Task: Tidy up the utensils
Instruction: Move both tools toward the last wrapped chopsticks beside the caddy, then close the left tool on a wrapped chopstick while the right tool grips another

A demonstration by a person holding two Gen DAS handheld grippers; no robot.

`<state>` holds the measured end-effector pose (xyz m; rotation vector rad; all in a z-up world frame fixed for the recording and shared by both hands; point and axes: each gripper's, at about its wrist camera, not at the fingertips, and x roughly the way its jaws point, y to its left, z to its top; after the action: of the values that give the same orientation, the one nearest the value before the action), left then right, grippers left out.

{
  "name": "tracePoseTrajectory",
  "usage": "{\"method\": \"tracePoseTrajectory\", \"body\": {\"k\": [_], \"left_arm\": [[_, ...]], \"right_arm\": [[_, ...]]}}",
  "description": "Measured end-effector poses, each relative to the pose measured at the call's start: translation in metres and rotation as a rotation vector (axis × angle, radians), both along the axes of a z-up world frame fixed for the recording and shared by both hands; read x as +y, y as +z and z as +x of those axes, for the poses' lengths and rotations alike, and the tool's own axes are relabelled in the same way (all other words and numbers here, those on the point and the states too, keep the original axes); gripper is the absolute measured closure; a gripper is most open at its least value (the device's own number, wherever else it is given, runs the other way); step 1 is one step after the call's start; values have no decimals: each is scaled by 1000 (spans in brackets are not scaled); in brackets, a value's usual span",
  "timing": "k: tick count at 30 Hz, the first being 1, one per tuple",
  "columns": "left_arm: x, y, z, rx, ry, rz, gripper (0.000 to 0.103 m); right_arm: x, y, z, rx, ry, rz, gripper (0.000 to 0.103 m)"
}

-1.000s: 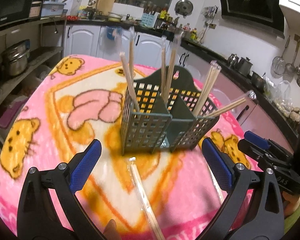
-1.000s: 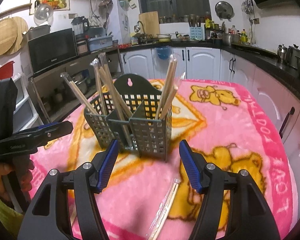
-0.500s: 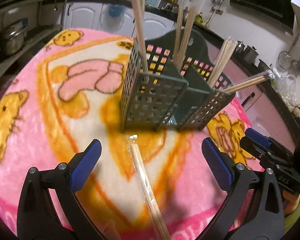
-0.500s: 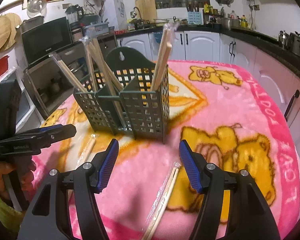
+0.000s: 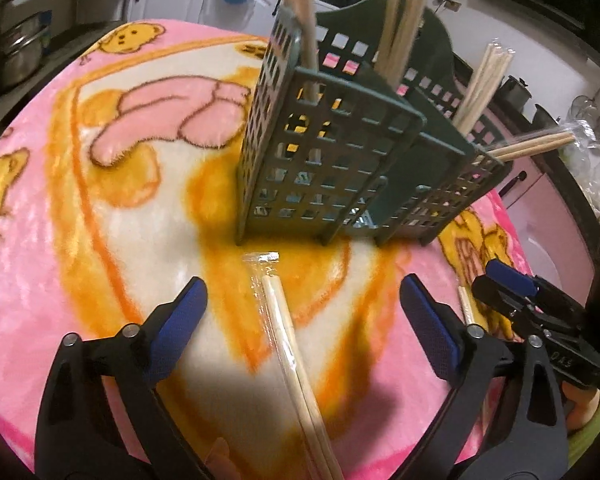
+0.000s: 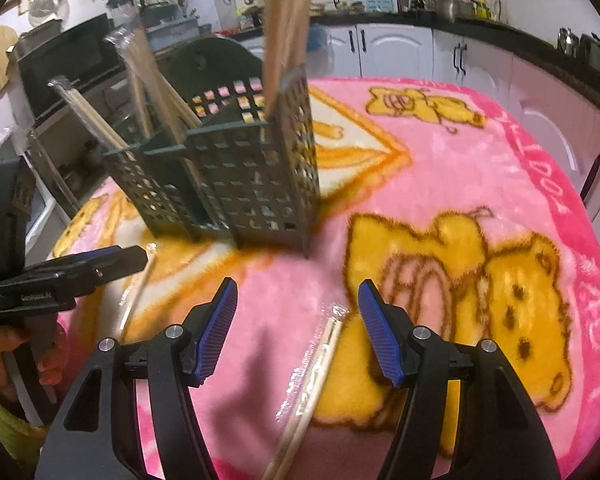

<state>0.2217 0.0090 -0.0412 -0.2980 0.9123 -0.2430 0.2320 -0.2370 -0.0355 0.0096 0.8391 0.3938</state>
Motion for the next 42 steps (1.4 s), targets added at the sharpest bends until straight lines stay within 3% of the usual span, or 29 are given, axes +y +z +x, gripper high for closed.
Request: {"method": "tracePoseTrajectory", "body": {"k": [8, 14, 20, 27, 35, 42], "left_arm": [[1, -8, 13, 17, 21, 13, 31], [4, -11, 19, 17, 32, 30, 43], [5, -12, 22, 17, 42, 57, 56], [7, -13, 22, 10, 52, 96, 75], [17, -12, 18, 7, 69, 92, 94], [9, 6, 3, -40, 34, 57, 95]], "right_arm": [[2, -20, 13, 65, -10, -42, 43], [1, -28, 19, 84, -28, -57, 52], [1, -31, 22, 62, -43, -104, 69], [-2, -29, 22, 57, -39, -91, 92], [3, -18, 9, 45, -8, -58, 95], [17, 3, -6, -8, 53, -20, 95]]}}
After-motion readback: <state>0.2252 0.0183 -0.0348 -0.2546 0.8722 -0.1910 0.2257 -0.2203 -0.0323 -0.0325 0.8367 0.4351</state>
